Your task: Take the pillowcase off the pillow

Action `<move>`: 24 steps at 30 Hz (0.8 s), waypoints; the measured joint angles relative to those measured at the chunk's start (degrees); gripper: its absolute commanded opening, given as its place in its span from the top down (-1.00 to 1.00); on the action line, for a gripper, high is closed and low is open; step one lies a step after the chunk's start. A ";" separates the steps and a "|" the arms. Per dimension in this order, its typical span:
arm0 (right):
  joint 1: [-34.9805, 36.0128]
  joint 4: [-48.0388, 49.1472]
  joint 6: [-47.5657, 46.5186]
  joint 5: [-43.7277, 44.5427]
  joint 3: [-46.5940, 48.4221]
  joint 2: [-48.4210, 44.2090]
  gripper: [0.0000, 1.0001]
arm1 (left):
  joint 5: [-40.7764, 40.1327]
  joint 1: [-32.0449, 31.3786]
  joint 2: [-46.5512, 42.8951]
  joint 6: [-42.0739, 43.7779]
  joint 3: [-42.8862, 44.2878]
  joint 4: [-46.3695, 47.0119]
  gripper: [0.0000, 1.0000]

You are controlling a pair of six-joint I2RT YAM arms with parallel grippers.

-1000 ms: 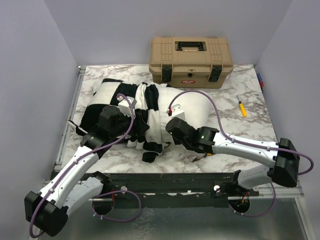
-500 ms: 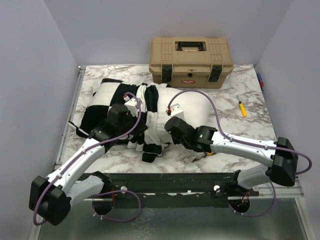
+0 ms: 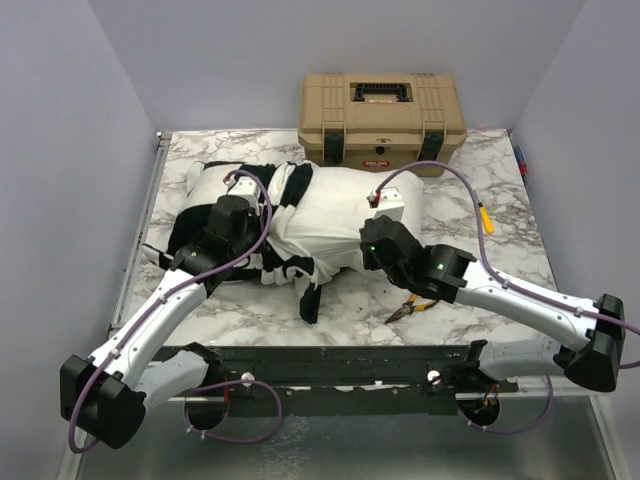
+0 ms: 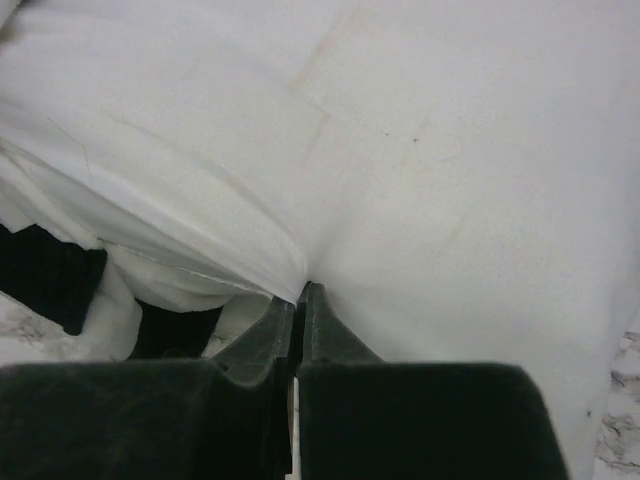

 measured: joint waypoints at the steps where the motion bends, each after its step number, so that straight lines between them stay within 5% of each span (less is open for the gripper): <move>1: -0.22 -0.26 0.17 0.70 0.00 -1.18 1.00 | -1.44 0.13 0.42 -0.04 0.96 -0.61 1.00; 15: -0.98 -3.08 -0.90 2.45 -1.29 -16.76 0.99 | -18.53 1.70 14.49 -0.55 18.88 -3.48 1.00; 21: -1.25 -2.93 -1.81 -4.85 -3.93 -17.44 0.99 | -19.71 3.91 16.13 0.17 17.03 -1.66 1.00; 24: -1.36 -2.86 -2.78 -9.86 -3.93 -16.61 0.86 | -19.12 4.70 15.52 0.94 13.90 0.17 0.80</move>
